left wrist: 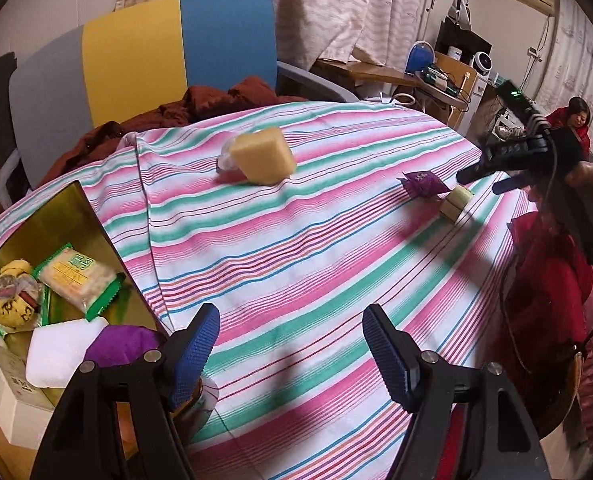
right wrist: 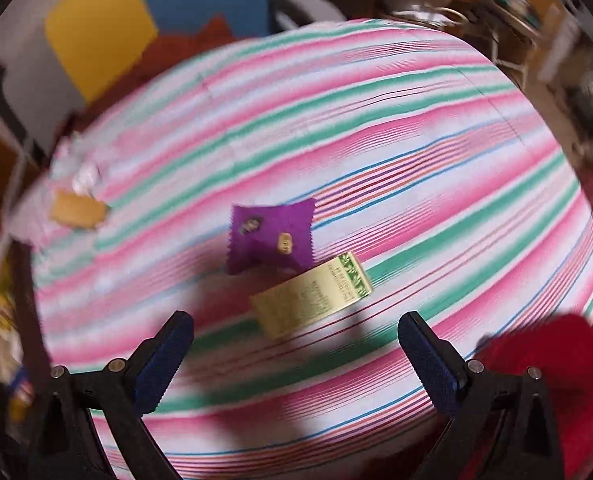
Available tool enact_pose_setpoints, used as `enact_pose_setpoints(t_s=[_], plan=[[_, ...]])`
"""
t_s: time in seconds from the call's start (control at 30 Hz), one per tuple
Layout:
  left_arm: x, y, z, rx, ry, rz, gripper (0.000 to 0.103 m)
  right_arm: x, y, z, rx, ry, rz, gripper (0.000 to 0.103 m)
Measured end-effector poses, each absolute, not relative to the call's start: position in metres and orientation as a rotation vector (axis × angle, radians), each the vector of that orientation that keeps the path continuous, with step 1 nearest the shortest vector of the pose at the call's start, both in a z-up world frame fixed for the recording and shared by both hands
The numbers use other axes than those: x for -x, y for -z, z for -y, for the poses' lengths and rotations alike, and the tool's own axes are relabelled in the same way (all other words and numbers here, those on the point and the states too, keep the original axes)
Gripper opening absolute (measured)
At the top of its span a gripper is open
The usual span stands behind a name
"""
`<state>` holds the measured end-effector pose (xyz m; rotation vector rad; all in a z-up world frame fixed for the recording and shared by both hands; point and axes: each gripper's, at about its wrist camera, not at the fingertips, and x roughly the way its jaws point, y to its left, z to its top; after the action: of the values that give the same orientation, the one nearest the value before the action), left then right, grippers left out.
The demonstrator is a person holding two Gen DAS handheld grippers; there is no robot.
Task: Organize objects
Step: 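Grasp the small cream-green box with the right tool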
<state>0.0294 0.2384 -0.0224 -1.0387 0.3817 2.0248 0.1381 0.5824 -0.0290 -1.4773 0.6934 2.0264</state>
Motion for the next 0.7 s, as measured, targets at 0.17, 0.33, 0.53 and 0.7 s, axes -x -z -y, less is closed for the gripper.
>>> enact_pose_setpoints(t_s=[0.17,0.33,0.53,0.7], plan=[[-0.028,0.026,-0.240,1.057,-2.020,-0.383,0.075,-0.121,0.048,-0.584,1.667,-2.024,-0.522,0.103],[-0.027,0.030,-0.243,1.072,-2.008,-0.394,0.075,-0.109,0.070,-0.590,1.754,-1.961,-0.421,0.102],[-0.027,0.033,-0.250,1.083,-1.998,-0.405,0.075,-0.111,0.081,-0.595,1.803,-1.943,-0.390,0.075],[-0.028,0.034,-0.258,1.076,-1.986,-0.431,0.075,-0.133,0.060,-0.595,1.698,-1.994,-0.391,0.075]])
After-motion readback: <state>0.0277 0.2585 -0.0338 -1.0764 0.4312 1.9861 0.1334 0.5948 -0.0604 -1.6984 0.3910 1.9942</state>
